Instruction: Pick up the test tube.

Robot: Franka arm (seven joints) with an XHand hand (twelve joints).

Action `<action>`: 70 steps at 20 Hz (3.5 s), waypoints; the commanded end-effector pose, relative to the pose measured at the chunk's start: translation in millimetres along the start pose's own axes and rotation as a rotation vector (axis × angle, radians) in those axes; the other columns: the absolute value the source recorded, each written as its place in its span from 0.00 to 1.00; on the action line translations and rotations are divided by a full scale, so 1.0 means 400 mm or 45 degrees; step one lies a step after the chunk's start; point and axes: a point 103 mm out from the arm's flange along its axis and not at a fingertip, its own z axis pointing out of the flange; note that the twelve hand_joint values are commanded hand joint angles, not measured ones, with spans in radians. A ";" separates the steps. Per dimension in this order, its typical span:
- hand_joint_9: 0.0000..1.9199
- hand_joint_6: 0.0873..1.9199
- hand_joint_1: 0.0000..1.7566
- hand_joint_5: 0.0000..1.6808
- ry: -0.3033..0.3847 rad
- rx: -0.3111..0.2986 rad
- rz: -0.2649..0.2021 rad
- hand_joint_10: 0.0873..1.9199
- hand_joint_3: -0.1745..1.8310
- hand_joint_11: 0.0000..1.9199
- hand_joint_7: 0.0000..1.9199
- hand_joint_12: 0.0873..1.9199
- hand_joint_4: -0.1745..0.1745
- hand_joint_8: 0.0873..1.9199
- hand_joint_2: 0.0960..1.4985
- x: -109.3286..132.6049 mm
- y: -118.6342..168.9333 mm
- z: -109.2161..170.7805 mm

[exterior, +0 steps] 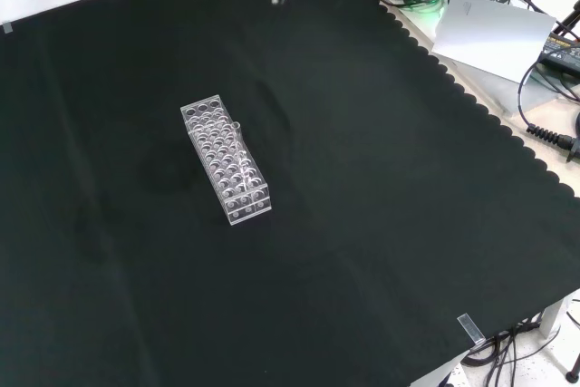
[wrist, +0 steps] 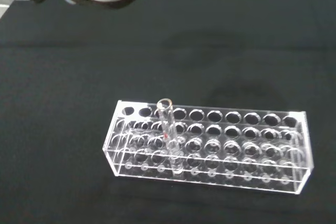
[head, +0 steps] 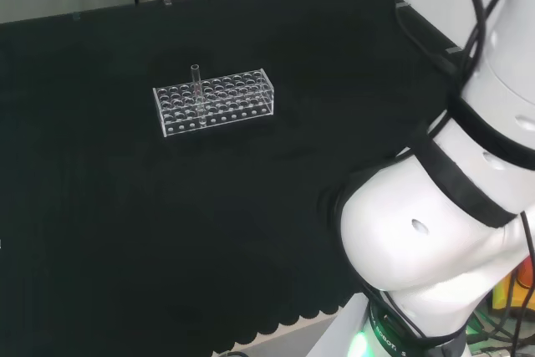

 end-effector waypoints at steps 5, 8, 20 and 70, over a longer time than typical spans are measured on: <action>0.27 0.00 0.51 0.29 -0.066 0.136 -0.090 0.42 0.37 0.14 0.28 0.79 0.10 0.43 0.40 0.076 0.153 0.138; 0.28 0.00 0.51 0.30 -0.093 0.191 -0.091 0.41 0.37 0.15 0.29 0.79 0.09 0.43 0.40 0.075 0.174 0.187; 0.32 0.04 0.52 0.34 -0.130 0.277 -0.088 0.39 0.38 0.16 0.35 0.78 0.06 0.42 0.39 0.073 0.243 0.308; 0.75 0.30 0.62 0.59 -0.138 0.285 0.026 0.27 0.45 0.49 0.75 0.63 0.00 0.26 0.34 0.096 0.314 0.474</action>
